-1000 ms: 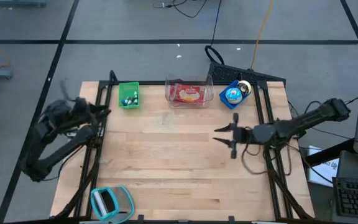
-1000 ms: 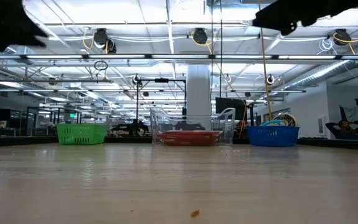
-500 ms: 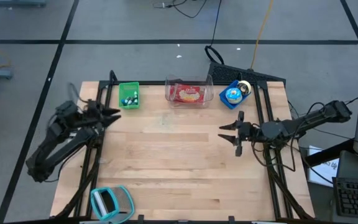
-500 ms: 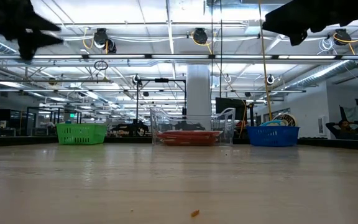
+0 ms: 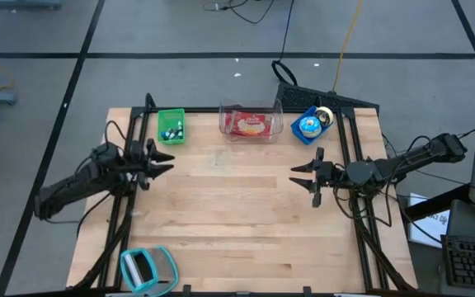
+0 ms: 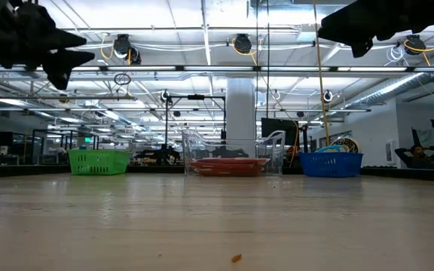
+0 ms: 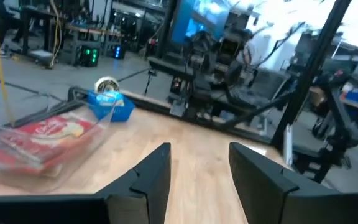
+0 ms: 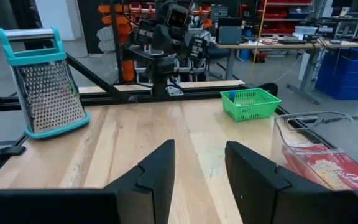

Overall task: Pick & Place Food Item
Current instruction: Return to Home Position

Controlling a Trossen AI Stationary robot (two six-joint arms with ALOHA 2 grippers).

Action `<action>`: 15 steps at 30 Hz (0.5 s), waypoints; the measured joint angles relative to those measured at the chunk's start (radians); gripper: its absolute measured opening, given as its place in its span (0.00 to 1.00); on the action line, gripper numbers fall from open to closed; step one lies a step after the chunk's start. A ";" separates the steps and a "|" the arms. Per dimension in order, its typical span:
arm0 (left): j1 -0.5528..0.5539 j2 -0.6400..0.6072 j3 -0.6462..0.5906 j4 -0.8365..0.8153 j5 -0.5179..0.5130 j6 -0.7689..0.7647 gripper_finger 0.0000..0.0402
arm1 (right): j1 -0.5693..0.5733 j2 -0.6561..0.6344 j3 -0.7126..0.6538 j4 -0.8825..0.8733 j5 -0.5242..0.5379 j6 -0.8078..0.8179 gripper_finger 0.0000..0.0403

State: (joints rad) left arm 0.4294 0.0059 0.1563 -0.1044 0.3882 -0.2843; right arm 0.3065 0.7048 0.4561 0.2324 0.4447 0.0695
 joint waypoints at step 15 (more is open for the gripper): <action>-0.521 0.000 -0.021 -0.032 -0.521 0.217 0.40 | 0.003 -0.001 -0.006 -0.005 -0.004 0.016 0.32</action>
State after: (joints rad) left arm -0.0913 0.0063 0.1354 -0.1366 -0.1329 -0.0676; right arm 0.3092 0.7041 0.4502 0.2276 0.4408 0.0856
